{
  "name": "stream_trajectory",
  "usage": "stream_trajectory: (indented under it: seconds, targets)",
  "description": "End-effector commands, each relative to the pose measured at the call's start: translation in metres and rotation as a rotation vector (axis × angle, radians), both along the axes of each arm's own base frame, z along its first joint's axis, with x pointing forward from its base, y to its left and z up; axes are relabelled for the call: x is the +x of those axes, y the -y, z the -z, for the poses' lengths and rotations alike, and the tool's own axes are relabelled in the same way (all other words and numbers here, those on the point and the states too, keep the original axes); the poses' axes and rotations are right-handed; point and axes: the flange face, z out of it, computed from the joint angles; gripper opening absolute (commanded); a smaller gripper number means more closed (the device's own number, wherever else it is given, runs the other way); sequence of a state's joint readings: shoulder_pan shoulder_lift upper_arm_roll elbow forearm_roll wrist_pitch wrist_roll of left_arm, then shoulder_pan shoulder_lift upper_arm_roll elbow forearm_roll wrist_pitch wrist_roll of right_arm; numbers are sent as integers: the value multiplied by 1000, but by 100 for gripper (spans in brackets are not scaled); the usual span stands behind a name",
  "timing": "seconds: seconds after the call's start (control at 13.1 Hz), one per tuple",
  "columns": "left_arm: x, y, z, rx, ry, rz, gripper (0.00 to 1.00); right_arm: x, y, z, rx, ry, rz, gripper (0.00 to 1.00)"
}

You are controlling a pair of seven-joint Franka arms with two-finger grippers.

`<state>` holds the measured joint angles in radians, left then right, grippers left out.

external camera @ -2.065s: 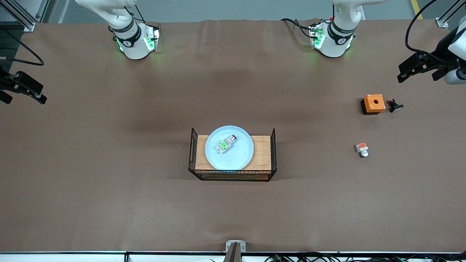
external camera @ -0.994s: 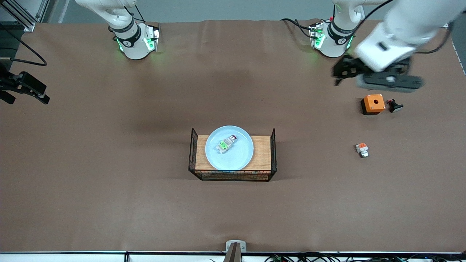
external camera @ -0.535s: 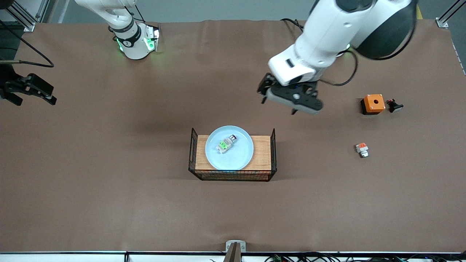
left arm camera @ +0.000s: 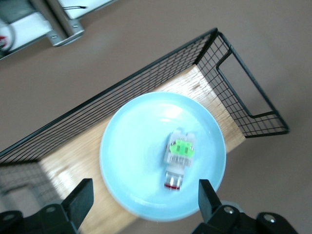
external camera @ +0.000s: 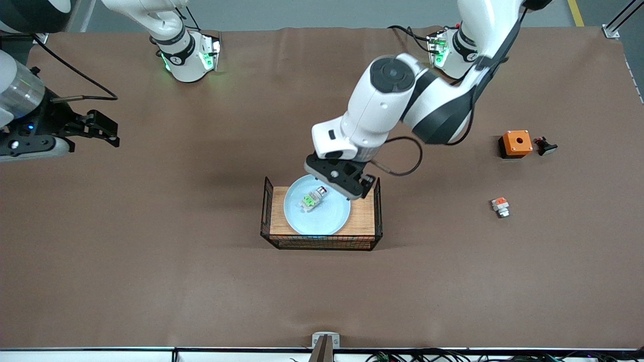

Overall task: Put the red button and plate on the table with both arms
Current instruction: 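Reach the left gripper to the green button on the plate and grasp it, then carry the green button toward the red button while the right gripper reaches the plate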

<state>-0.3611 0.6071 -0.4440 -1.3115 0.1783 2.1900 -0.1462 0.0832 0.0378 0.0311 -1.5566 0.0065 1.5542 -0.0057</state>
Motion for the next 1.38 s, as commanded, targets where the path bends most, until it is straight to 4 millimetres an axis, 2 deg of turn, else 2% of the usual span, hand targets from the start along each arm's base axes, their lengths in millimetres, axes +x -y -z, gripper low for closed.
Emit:
stream_trajectory:
  seconds: [0.0,0.15,0.31,0.46,0.61,0.69,0.84,0.92,0.99,1.07,1.15,1.3]
  targets:
    - [16,13,35,-24,35,48,92,-9,-19,-2,0,-32,-34,99]
    - [9,26,56,-31,12,46,90,-13,-32,-3,-6,-41,10,99]
    - [0,38,72,-31,-19,26,88,-17,-56,-3,-21,-35,94,99]
    - [-5,48,85,-41,-18,16,88,-16,-63,-2,-22,-21,191,99]
    - [-8,53,100,-27,-29,25,83,-11,-79,14,-39,-43,307,100]
    - [-8,53,101,-23,-24,31,82,-15,-97,17,-49,-46,318,100]
    - [-8,55,106,-26,-2,31,76,-13,-106,33,-68,-81,323,100]
    - [-12,60,109,-28,0,37,65,-15,-110,36,-74,-95,317,100]
    - [-11,60,110,-22,5,35,46,-19,-122,35,-74,-91,303,100]
    - [-14,63,108,-20,10,42,16,-19,-124,34,-69,-83,331,100]
    - [-20,68,100,-16,11,46,0,-21,-127,33,-65,-86,378,100]
    - [-22,60,72,20,2,41,0,-28,-142,36,-75,-94,394,100]
